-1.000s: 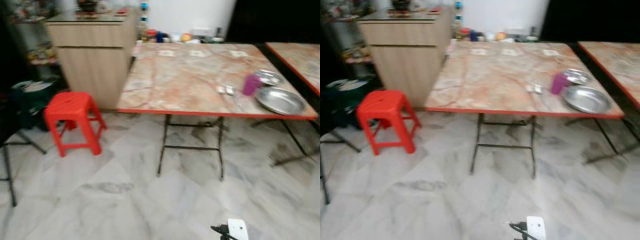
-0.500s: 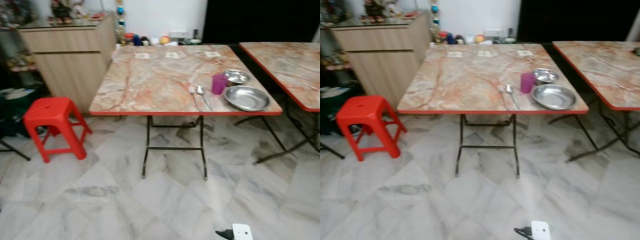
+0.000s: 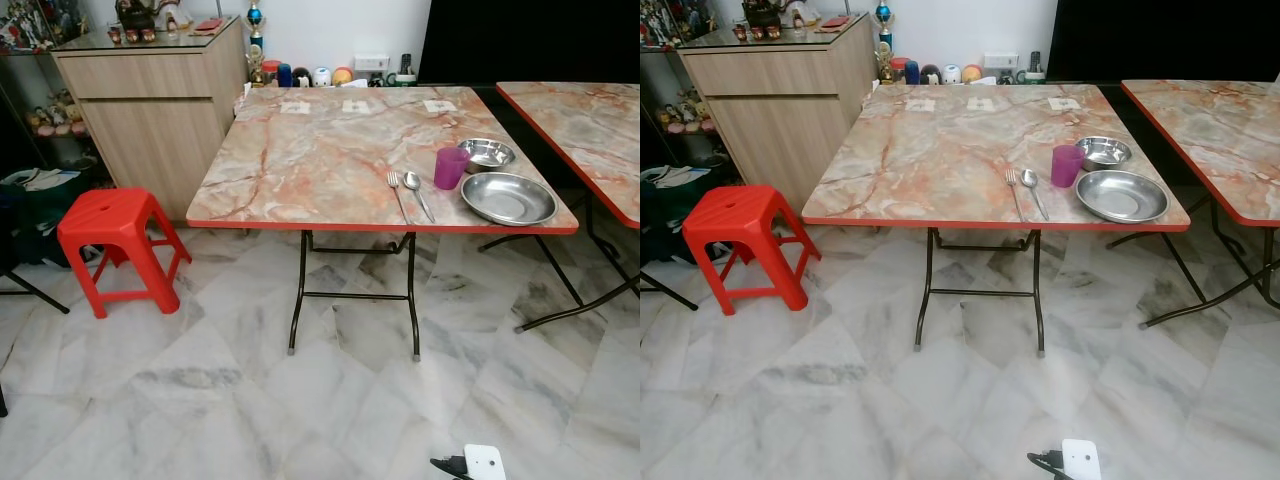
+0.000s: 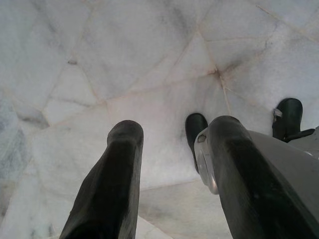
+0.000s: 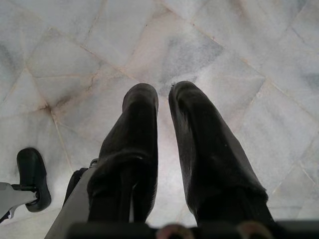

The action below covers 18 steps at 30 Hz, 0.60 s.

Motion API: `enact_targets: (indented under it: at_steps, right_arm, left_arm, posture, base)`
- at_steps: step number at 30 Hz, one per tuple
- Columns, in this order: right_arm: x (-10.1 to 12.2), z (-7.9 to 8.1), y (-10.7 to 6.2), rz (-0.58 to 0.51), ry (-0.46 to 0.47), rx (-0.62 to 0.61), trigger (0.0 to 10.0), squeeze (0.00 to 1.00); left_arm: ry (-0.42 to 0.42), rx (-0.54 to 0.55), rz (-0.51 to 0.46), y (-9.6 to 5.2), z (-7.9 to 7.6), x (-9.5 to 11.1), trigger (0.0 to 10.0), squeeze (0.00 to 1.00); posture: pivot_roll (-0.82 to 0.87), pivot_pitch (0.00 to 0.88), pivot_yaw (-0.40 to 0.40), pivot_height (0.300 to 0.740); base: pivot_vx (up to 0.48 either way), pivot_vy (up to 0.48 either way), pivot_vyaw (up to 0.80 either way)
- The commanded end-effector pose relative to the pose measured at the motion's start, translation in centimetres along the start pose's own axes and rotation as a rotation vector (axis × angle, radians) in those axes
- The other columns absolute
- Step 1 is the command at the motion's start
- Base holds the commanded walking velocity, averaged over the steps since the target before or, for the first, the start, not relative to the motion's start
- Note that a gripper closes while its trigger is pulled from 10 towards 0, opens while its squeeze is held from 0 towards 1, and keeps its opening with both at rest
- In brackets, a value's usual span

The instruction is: Setting the table

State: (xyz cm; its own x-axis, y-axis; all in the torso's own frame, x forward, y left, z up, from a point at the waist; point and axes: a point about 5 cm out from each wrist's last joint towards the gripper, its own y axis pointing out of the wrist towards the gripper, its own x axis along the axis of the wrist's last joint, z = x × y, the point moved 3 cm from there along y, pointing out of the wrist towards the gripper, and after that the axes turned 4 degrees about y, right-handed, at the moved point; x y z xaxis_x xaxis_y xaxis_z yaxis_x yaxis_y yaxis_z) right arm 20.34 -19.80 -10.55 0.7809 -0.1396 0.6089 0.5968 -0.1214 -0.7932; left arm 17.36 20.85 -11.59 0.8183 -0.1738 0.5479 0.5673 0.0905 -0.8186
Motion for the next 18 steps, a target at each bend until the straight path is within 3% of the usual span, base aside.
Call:
enact_targets:
  at_steps: [1,18]
  right_arm:
    - [1.37,1.68,0.36,0.025,0.088,0.090,10.0,0.00]
    - [1.37,1.68,0.36,0.025,0.088,0.090,10.0,0.00]
  left_arm:
    - [-0.188,-0.091,-0.091,0.67,0.38,4.12,10.0,0.00]
    - [-0.188,-0.091,-0.091,0.67,0.38,4.12,10.0,0.00]
  posture:
    - [0.00,0.018,-0.006,0.740]
    - [0.00,0.018,-0.006,0.740]
  base:
    - [0.000,0.000,0.00]
    - [0.000,0.000,0.00]
